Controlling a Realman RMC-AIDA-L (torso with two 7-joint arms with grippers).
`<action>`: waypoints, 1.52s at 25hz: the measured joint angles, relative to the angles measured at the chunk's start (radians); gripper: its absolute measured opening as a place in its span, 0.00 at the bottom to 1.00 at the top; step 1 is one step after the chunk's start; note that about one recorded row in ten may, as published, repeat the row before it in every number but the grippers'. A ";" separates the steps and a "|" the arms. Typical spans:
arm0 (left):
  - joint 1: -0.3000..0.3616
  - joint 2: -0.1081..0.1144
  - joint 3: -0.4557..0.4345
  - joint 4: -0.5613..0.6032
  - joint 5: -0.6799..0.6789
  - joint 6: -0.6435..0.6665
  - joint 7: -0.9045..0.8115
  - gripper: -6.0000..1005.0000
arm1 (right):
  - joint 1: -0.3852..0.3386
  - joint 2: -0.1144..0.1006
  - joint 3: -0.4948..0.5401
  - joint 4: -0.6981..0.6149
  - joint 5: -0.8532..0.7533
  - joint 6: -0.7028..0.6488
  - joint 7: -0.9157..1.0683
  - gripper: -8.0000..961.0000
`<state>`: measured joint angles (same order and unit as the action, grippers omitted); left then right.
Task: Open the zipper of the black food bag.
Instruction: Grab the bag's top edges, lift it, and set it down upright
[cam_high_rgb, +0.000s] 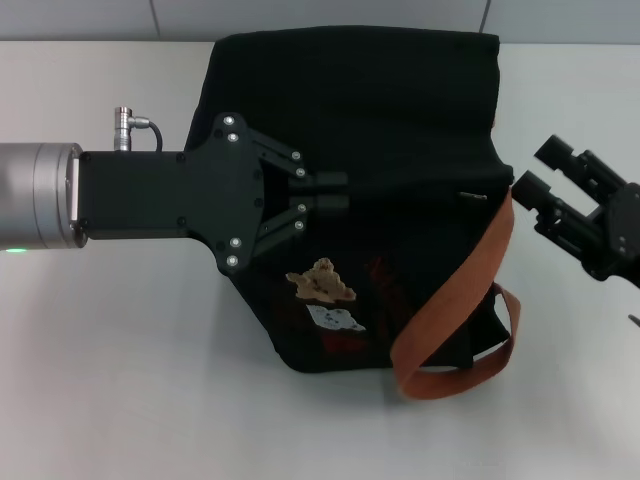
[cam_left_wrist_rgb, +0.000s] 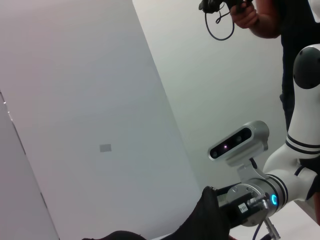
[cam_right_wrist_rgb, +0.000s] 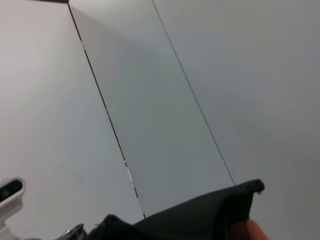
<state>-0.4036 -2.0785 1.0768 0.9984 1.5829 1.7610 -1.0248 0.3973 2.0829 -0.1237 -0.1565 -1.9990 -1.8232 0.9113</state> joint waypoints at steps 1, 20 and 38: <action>-0.004 0.000 0.000 -0.013 0.000 -0.004 0.000 0.09 | 0.000 0.000 0.000 0.000 0.000 0.000 0.000 0.87; -0.009 0.000 0.015 -0.027 -0.006 -0.016 0.014 0.08 | 0.050 0.000 -0.073 0.020 -0.012 0.063 0.048 0.23; -0.010 0.000 0.015 -0.049 -0.013 -0.020 0.026 0.08 | 0.061 0.000 -0.099 0.023 -0.012 0.072 0.053 0.05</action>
<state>-0.4139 -2.0785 1.0921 0.9490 1.5702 1.7405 -0.9993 0.4587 2.0831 -0.2225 -0.1334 -2.0111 -1.7510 0.9648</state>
